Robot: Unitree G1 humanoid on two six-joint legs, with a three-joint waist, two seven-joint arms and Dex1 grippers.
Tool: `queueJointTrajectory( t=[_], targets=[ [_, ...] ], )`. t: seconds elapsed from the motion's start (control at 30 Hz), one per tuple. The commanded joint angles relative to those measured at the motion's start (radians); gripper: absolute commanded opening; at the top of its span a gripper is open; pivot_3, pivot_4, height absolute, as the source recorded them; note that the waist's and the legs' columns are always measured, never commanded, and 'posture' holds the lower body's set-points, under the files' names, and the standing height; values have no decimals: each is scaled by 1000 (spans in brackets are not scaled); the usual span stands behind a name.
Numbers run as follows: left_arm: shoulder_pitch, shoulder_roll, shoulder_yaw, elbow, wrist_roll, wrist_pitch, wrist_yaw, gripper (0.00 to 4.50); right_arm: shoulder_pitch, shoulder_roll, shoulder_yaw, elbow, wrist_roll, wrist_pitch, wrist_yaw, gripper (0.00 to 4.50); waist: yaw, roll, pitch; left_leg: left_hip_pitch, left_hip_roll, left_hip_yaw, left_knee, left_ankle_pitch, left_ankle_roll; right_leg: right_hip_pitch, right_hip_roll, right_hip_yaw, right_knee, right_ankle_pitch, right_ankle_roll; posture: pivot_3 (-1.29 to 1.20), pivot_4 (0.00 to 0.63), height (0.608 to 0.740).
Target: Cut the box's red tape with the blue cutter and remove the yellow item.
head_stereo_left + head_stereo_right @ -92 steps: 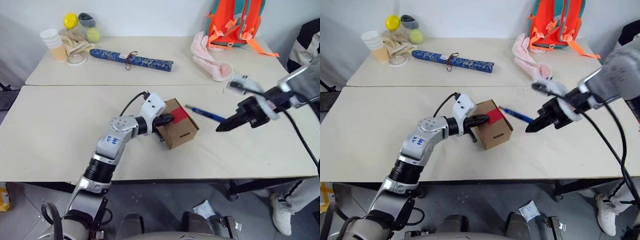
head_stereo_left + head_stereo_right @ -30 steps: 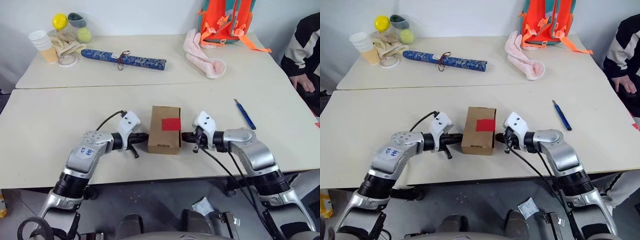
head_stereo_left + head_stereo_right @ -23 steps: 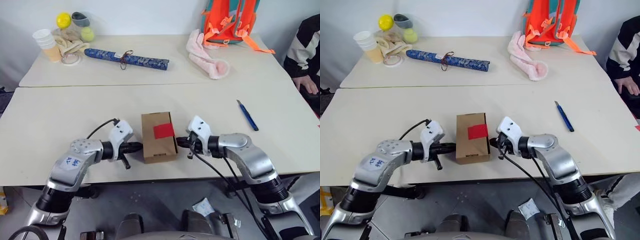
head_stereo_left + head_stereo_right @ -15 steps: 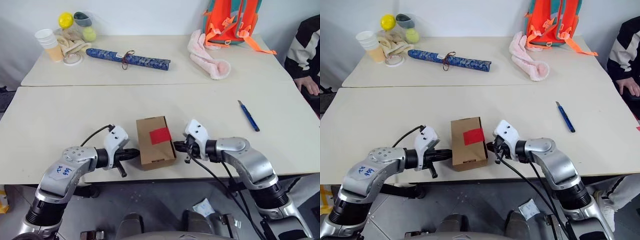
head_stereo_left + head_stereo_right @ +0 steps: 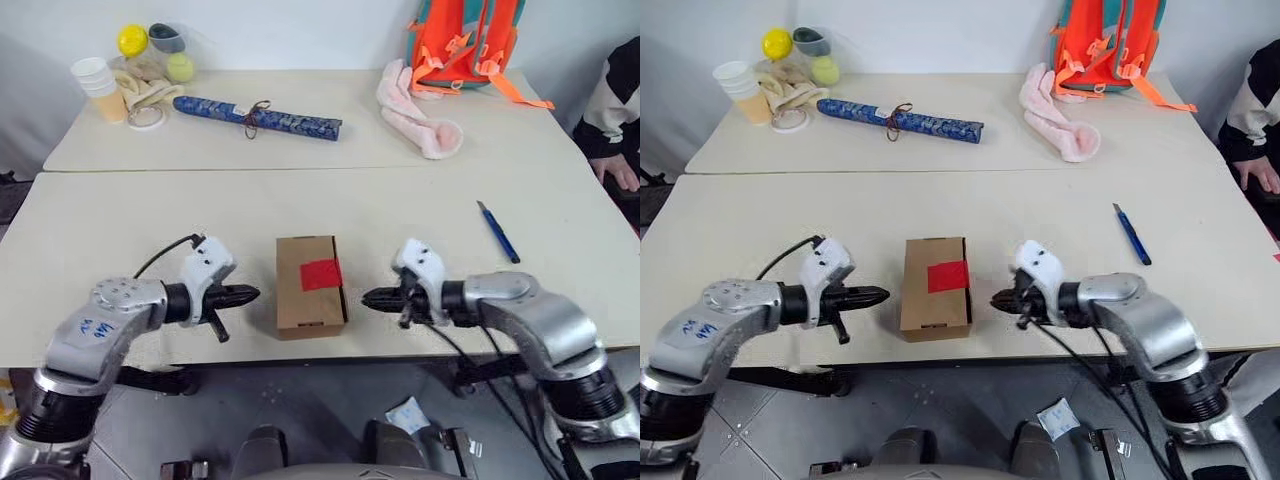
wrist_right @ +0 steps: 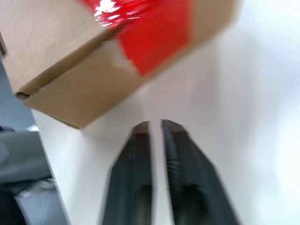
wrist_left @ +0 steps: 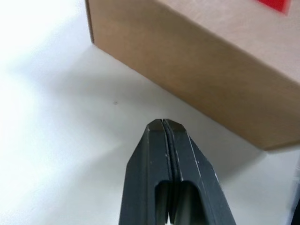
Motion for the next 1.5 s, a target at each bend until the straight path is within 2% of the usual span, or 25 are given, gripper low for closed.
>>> queueJointTrajectory(
  t=[0.03,0.13,0.23,0.33,0.47,0.67,1.2,1.3,1.5],
  targets=[
    [-106,61,48,-3,-120,14,-151,0,-106,22,-155,-19,149,235,-19,1572,-1,0,0,0,0,0,0,0,0,0,0,0,0,0,0,0,150,740],
    [-243,-8,40,33,-189,28,-148,0,-221,104,-247,20,211,454,-69,2570,0,0,0,0,0,0,0,0,0,0,0,0,1,0,0,0,150,740],
    [-314,-93,-24,70,-161,8,-103,0,-276,160,-246,64,249,493,-162,3587,0,0,0,1,0,0,0,0,0,0,0,0,3,0,0,0,150,740],
    [-327,-117,-119,100,-78,-47,-87,0,-298,213,-247,98,273,494,-246,4471,-6,0,0,1,0,0,-1,0,0,0,0,0,4,0,0,0,150,740],
    [-333,-166,-273,157,63,-130,-37,0,-304,271,-210,122,229,494,-341,4471,-8,0,0,1,0,0,-1,0,0,-2,0,0,4,0,0,0,150,740],
    [-309,-163,-291,165,98,-148,-39,0,-288,295,-179,135,219,487,-384,4471,-7,0,0,1,0,1,-1,0,0,-2,0,0,5,0,0,0,150,740],
    [-260,-153,-257,140,100,-154,-26,0,-223,166,-6,181,143,325,-359,4471,-6,0,-1,1,0,1,0,0,0,-1,0,0,5,0,0,0,150,740],
    [-246,-149,-253,132,101,-154,-26,0,-223,122,51,174,108,272,-350,4471,-6,0,-1,1,0,1,0,0,0,-1,0,0,5,0,0,0,150,740],
    [-229,-149,-248,121,102,-149,-21,0,-209,-9,239,120,-45,37,-292,4471,-7,0,-1,1,0,1,0,0,0,-1,0,0,5,0,0,0,150,740]
  ],
)
